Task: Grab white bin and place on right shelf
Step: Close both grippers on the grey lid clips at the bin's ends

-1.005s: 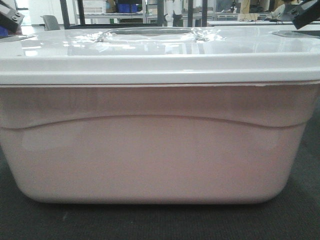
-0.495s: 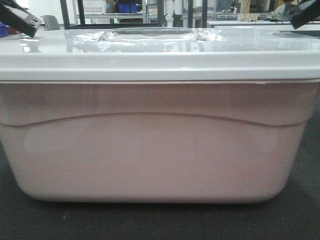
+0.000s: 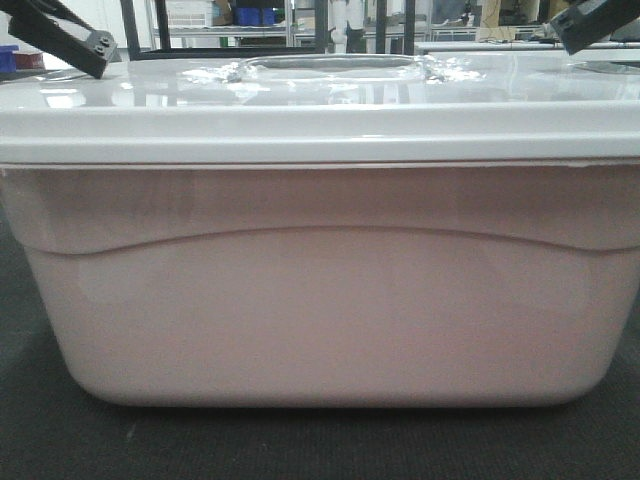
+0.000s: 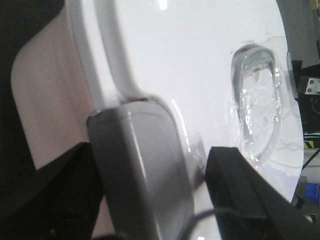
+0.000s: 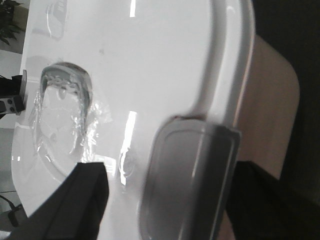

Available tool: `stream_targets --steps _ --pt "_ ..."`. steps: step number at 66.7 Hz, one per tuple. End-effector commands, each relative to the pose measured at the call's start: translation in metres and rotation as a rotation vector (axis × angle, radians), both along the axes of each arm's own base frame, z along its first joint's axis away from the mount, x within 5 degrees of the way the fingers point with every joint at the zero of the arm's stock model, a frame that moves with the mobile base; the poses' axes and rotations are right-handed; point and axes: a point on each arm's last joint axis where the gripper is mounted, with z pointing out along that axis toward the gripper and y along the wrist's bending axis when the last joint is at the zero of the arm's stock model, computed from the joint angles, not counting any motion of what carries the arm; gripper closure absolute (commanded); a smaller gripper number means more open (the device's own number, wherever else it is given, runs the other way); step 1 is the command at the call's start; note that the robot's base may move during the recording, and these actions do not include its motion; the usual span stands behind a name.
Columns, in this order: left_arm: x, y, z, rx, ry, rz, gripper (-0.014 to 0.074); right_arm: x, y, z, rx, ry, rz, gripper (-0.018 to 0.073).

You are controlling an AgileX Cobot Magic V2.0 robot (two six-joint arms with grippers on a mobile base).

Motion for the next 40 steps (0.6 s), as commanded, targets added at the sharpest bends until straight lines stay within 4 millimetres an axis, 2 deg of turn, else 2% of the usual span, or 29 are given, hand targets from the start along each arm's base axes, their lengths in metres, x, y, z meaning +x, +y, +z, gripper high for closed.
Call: stream_targets --steps 1,40 --pt "-0.0013 -0.0058 0.0189 -0.088 -0.038 0.011 0.0274 -0.0092 0.0086 0.0205 0.119 -0.025 0.097 -0.0011" --pt "-0.0002 -0.0054 0.0188 -0.085 -0.042 0.023 0.0274 -0.0073 0.0077 0.02 0.11 -0.034 0.077 -0.0007"
